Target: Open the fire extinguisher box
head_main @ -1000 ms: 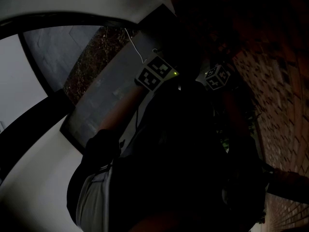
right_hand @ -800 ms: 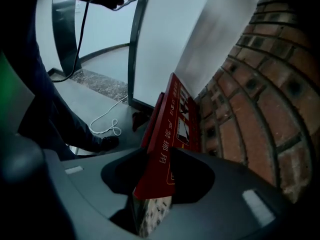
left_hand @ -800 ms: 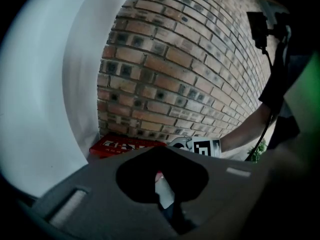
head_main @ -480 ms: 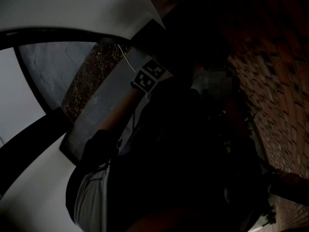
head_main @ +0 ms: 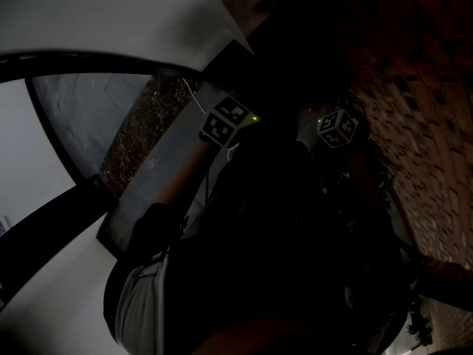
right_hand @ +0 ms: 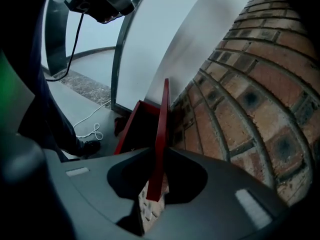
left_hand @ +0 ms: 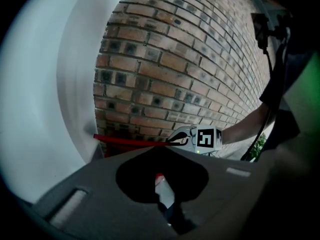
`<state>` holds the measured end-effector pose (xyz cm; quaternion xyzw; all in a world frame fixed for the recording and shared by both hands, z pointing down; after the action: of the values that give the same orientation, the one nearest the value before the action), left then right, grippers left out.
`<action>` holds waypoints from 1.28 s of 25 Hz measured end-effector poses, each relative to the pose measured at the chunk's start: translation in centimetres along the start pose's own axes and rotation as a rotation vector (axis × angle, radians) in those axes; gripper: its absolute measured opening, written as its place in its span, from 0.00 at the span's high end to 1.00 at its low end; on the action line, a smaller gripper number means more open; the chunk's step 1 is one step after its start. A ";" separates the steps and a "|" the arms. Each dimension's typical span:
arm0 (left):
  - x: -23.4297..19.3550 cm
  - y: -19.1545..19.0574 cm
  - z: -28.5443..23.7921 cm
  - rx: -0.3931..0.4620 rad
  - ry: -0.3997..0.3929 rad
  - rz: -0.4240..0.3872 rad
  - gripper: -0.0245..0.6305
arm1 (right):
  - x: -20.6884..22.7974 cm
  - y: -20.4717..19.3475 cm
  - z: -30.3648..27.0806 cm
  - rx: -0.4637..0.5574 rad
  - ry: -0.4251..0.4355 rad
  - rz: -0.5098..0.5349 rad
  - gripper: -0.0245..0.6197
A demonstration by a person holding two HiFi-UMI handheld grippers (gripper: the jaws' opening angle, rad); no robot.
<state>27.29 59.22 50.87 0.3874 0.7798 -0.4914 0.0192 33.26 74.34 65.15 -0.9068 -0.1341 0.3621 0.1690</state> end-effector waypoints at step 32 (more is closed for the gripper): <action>1.9 1.5 -0.2 0.017 -0.013 -0.005 0.96 | 9.4 -2.1 -3.0 -0.062 -0.240 -0.042 0.99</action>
<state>27.03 60.81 49.07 0.3825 0.7763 -0.5006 0.0199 41.74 79.09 62.29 -0.8589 -0.1834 0.4599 0.1313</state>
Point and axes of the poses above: the fingertips, and each gripper's own axes: z backward along the fingers, x to its right, y out of its top, the point moved 1 cm from there along z, backward along the fingers, and after that the axes turned 13 degrees about -y, right-handed, at the moved point
